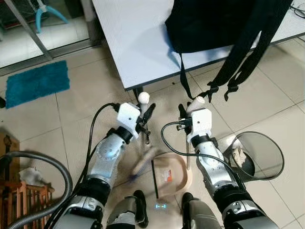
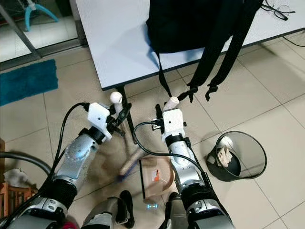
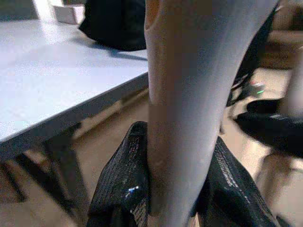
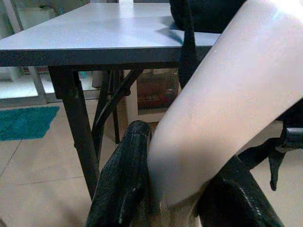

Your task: Sweep floor

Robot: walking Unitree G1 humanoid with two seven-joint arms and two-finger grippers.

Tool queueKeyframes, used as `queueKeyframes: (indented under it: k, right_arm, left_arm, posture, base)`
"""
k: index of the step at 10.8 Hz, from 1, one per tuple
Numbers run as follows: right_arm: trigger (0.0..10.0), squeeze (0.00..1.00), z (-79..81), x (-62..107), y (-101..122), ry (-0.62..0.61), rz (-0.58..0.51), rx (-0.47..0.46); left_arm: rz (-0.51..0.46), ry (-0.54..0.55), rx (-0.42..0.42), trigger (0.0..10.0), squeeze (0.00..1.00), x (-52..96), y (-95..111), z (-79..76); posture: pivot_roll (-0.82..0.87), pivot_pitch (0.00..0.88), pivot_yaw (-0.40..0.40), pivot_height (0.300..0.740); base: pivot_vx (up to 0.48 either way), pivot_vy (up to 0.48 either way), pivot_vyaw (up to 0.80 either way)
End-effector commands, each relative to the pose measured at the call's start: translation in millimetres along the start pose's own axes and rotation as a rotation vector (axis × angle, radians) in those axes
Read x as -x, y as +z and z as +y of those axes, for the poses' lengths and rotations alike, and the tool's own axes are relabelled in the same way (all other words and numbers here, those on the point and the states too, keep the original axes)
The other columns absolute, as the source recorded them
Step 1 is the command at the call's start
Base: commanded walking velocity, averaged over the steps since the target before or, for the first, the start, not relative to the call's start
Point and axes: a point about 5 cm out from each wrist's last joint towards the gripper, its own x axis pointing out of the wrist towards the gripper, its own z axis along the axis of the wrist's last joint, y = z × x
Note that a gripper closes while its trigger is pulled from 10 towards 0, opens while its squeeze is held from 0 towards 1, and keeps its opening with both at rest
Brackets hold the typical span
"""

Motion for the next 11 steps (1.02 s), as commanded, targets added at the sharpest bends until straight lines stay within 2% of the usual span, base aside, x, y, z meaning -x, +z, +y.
queueKeyframes:
  k: [1, 3, 4, 5, 6, 8, 9, 11]
  right_arm:
    - [10.0, 0.00, 5.4, 7.9, -16.2, 0.028, 0.095, -0.006]
    - [10.0, 0.00, -2.3, 4.2, -17.8, -0.018, 0.122, -0.017]
    - [10.0, 0.00, -4.5, 2.6, -17.9, -0.029, 0.130, -0.020]
    - [10.0, 0.00, -7.9, 0.1, -17.2, -0.038, 0.134, -0.019]
    - [10.0, 0.00, -10.8, -1.1, -17.2, -0.045, 0.139, -0.018]
    - [10.0, 0.00, -22.0, -1.6, -19.1, -0.083, 0.160, -0.018]
    - [10.0, 0.00, -30.1, -2.6, -18.6, -0.131, 0.164, -0.056]
    - [10.0, 0.00, -44.5, -4.2, -14.8, -0.175, 0.152, -0.077]
  left_arm:
    - [0.012, -0.024, 0.067, 10.0, 0.00, 4.5, -4.2, -3.2]
    - [0.002, -0.081, 0.179, 10.0, 0.00, 5.6, 5.4, -0.6]
    - [-0.012, -0.091, 0.189, 10.0, 0.00, 4.3, 10.1, 1.1]
    - [-0.064, -0.089, 0.210, 10.0, 0.00, 0.9, 24.9, 8.7]
    - [-0.093, -0.101, 0.196, 10.0, 0.00, -2.2, 36.9, 15.0]
    - [-0.089, -0.132, 0.051, 10.0, 0.00, 0.7, 59.4, 36.6]
    - [-0.092, -0.126, -0.007, 10.0, 0.00, 1.8, 71.7, 50.3]
    - [-0.103, -0.149, -0.085, 10.0, 0.00, 8.6, 99.9, 72.3]
  posture:
    - [0.02, 0.213, 0.075, 0.740]
    - [0.04, 0.189, 0.076, 0.740]
    - [0.04, 0.182, 0.078, 0.740]
    - [0.04, 0.164, 0.080, 0.740]
    - [0.04, 0.145, 0.082, 0.740]
    - [0.05, 0.111, 0.086, 0.740]
    - [0.05, 0.090, 0.087, 0.740]
    - [0.04, 0.065, 0.085, 0.740]
  base:
    - [0.000, 0.000, 0.00]
    - [0.000, 0.000, 0.00]
    - [0.000, 0.000, 0.00]
    - [0.000, 0.000, 0.00]
    - [0.000, 0.000, 0.00]
    - [0.000, 0.000, 0.00]
    - [0.000, 0.000, 0.00]
    - [0.000, 0.000, 0.00]
